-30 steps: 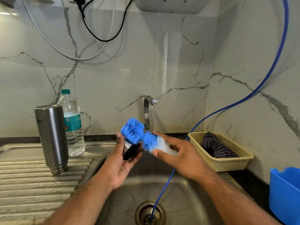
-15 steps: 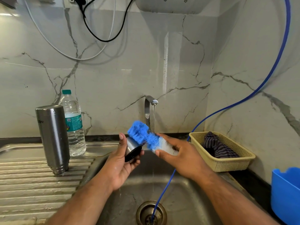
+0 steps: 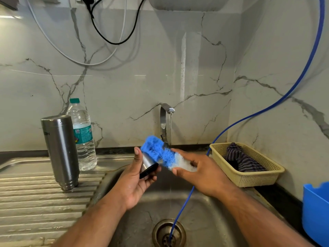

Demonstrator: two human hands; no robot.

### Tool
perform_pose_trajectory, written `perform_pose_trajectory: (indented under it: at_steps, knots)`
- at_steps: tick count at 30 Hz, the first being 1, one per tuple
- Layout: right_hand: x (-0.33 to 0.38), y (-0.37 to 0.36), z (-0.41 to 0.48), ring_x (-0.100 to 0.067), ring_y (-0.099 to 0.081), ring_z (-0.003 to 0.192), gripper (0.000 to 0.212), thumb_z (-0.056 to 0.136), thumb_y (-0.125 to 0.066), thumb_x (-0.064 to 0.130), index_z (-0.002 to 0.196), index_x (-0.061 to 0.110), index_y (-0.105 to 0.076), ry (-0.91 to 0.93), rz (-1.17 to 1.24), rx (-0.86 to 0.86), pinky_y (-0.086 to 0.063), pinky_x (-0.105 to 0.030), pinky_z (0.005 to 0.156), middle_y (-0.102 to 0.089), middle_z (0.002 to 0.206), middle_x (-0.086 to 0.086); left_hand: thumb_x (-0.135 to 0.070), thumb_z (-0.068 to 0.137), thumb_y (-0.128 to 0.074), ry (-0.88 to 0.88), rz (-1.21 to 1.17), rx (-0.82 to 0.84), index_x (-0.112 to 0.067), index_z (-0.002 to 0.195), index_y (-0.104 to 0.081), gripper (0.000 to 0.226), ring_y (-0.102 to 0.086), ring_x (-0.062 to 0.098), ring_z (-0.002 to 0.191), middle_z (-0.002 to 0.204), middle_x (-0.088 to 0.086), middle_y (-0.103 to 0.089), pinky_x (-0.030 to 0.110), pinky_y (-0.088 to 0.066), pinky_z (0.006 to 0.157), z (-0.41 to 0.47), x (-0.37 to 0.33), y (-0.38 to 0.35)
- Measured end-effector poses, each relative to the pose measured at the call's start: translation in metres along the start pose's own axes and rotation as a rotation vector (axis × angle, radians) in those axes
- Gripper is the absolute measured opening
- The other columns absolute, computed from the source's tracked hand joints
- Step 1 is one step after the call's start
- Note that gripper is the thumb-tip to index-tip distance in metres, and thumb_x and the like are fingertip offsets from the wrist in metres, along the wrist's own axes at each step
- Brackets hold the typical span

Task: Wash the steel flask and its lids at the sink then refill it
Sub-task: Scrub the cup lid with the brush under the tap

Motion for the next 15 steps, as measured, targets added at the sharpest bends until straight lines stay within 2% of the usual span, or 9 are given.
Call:
perform_pose_trajectory:
  at_steps: [2, 5, 7, 9, 12, 15]
  knots:
    - [0.0, 0.0, -0.001, 0.01, -0.064, 0.111, 0.057, 0.088, -0.08, 0.038, 0.138, 0.052, -0.058, -0.001, 0.016, 0.0, -0.053, -0.03, 0.104, -0.07, 0.12, 0.028, -0.076, 0.061, -0.067, 0.003, 0.013, -0.004, -0.012, 0.131, -0.062, 0.095, -0.073, 0.02, 0.09, 0.115, 0.016, -0.075, 0.034, -0.056, 0.08, 0.001, 0.002, 0.0]
    - [0.003, 0.0, -0.001, 0.011, -0.063, 0.111, 0.056, 0.088, -0.079, 0.037, 0.139, 0.05, -0.058, 0.016, 0.014, 0.005, -0.052, -0.023, 0.103, -0.07, 0.12, 0.029, -0.075, 0.067, -0.053, 0.007, -0.003, -0.042, -0.011, 0.128, -0.063, 0.089, -0.072, 0.02, 0.085, 0.106, 0.014, -0.077, 0.035, -0.053, 0.079, 0.004, 0.003, 0.002]
    - [0.001, 0.0, 0.0, 0.01, -0.065, 0.106, 0.057, 0.088, -0.079, 0.039, 0.138, 0.053, -0.058, -0.004, -0.021, -0.009, -0.055, -0.027, 0.101, -0.071, 0.118, 0.028, -0.077, 0.066, -0.05, 0.028, -0.011, -0.074, -0.009, 0.127, -0.063, 0.092, -0.069, 0.021, 0.083, 0.098, 0.016, -0.076, 0.035, -0.053, 0.077, 0.005, 0.004, 0.003]
    - [0.0, -0.002, -0.002, 0.01, -0.065, 0.109, 0.058, 0.088, -0.079, 0.039, 0.139, 0.052, -0.057, -0.011, -0.007, 0.018, -0.054, -0.026, 0.102, -0.07, 0.121, 0.028, -0.08, 0.064, -0.049, 0.043, -0.021, -0.114, -0.01, 0.126, -0.064, 0.094, -0.069, 0.025, 0.087, 0.101, 0.017, -0.076, 0.036, -0.056, 0.077, 0.005, 0.004, 0.004]
    - [0.0, -0.006, -0.002, 0.012, -0.063, 0.11, 0.058, 0.088, -0.079, 0.039, 0.14, 0.053, -0.056, -0.014, -0.024, 0.049, -0.052, -0.02, 0.101, -0.069, 0.123, 0.028, -0.078, 0.067, -0.051, 0.067, -0.145, -0.206, -0.011, 0.122, -0.062, 0.088, -0.072, 0.032, 0.104, 0.113, 0.02, -0.075, 0.039, -0.06, 0.084, 0.004, 0.0, 0.008]
    - [-0.01, -0.003, 0.0, 0.01, -0.065, 0.105, 0.058, 0.087, -0.078, 0.044, 0.138, 0.057, -0.055, -0.055, -0.092, -0.025, -0.056, -0.029, 0.099, -0.07, 0.119, 0.028, -0.068, 0.077, -0.063, 0.123, -0.348, -0.16, -0.001, 0.124, -0.055, 0.082, -0.067, 0.04, 0.115, 0.12, 0.027, -0.069, 0.049, -0.054, 0.1, 0.001, 0.0, 0.006]
Point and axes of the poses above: each hand's wrist, its own z-axis towards the middle knuckle, its own y-axis out of the back of the hand, x = y × z, the point moved 6 cm from there along z, towards the middle knuckle
